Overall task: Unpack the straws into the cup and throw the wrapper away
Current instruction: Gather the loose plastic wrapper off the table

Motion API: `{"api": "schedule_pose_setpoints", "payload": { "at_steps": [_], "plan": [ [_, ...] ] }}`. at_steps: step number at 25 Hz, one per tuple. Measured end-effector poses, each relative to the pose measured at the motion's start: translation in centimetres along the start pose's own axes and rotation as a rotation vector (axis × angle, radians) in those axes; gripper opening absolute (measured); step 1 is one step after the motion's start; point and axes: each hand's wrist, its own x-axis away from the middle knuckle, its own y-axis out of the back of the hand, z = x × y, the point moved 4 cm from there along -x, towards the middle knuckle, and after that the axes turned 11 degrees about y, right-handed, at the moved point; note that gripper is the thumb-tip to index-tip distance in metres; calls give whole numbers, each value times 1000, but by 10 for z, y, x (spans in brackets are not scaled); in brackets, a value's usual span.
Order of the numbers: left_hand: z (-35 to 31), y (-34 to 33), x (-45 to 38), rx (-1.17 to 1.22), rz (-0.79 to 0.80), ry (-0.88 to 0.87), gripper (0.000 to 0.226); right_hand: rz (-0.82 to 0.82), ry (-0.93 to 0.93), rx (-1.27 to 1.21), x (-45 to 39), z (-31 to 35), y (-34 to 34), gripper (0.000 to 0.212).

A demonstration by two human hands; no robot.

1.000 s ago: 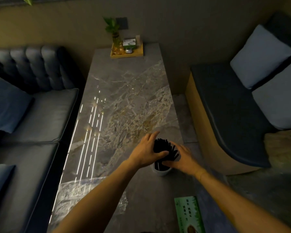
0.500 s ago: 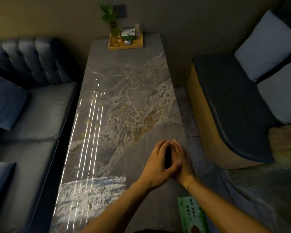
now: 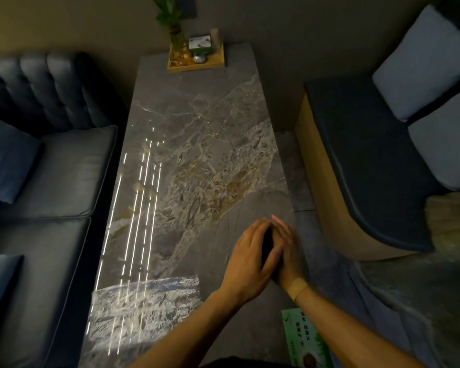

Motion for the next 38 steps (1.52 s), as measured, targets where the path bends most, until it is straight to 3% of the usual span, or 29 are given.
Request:
{"api": "schedule_pose_setpoints", "payload": {
  "at_steps": [5, 8, 10, 15, 19, 22, 27, 33, 38],
  "plan": [
    [7, 0, 3, -152, 56, -20, 66, 198, -81, 205, 1, -9, -12, 57],
    [4, -1, 6, -116, 56, -20, 68, 0, 59, 273, -2, -7, -12, 44],
    [4, 0, 6, -88, 41, -15, 67, -31, 62, 278, -1, -9, -13, 46],
    [10, 4, 5, -113, 83, 26, 68, 300, -84, 253, 8, -22, -31, 54],
    [14, 8, 5, 70, 168, 76, 79, 280, -76, 160, 10, -25, -26, 56],
    [23, 13, 7, 249, 136, 169, 87, 241, -74, 110, 13, -24, -20, 56],
    [37, 16, 13, 336, 121, 256, 89, 349, -69, 165, 2, -21, -25, 54],
    [33, 19, 12, 237, 103, 207, 88, 332, 52, 199, -5, -14, -23, 58],
    [26, 19, 3, 278, 108, 195, 84, 424, 53, 143, -20, -10, -23, 71]
  ]
}}
